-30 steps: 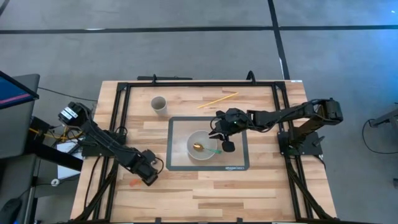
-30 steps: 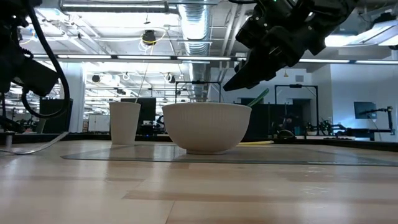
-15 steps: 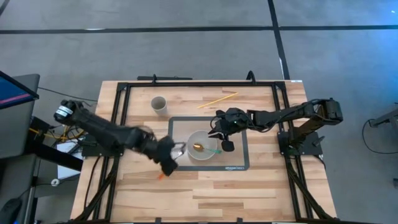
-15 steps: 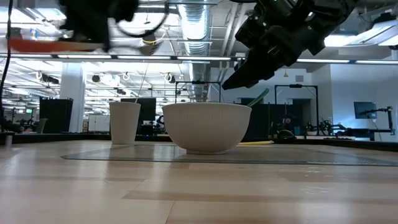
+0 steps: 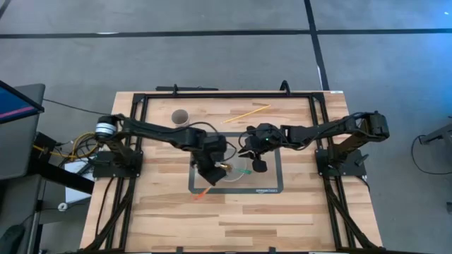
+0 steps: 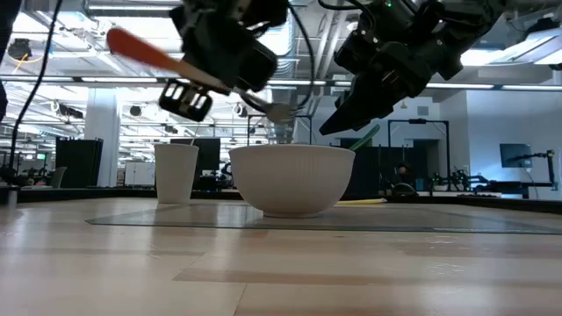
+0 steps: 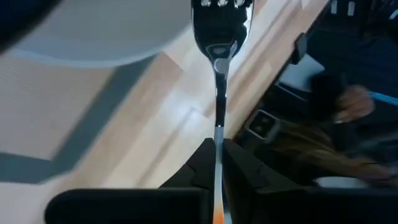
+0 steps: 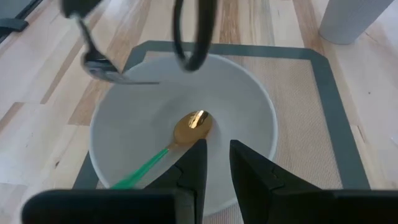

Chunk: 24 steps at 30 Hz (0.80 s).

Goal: Pick & Place Utensil
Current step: Put the orange fork into the white bowl

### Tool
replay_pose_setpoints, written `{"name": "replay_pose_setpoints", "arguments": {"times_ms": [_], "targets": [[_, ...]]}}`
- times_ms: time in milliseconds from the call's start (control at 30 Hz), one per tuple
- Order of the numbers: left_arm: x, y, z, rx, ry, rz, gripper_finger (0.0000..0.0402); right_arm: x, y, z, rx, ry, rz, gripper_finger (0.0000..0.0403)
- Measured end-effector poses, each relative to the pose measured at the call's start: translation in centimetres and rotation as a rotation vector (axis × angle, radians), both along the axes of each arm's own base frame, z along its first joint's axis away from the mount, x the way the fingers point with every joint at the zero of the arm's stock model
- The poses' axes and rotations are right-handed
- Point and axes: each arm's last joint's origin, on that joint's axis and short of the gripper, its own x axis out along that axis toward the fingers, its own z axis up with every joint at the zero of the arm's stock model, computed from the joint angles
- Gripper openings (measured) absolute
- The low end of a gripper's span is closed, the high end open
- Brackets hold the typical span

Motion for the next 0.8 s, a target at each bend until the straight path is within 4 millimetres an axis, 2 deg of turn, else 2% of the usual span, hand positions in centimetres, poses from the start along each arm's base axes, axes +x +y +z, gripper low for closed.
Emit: {"name": "replay_pose_setpoints", "arguments": {"times_ms": [167, 333, 567, 667, 800], "targets": [[1.3, 0.8, -0.2, -0.124, 0.105, 0.098, 0.0017, -0.6, 0.1, -1.0, 0.001, -0.027, -0.002, 0.0063], [1.0, 2.4, -0.7, -0.176, 0.216, 0.23, 0.0017, -0.9, 0.4, -1.4, -0.004, -0.015, 0.011, 0.0063], [1.0, 5.1, -0.6, -0.255, 0.284, 0.367, 0.0019, -1.2, 0.8, -1.9, -0.007, 0.001, 0.028, 0.0063], [1.0, 5.3, -0.9, -0.301, 0.342, 0.413, 0.0019, -1.2, 0.8, -1.9, -0.008, -0.001, 0.028, 0.0063], [1.4, 4.7, -2.4, -0.354, 0.417, 0.401, 0.0019, -1.0, 0.7, -1.7, -0.01, -0.027, 0.027, 0.0063]]}}
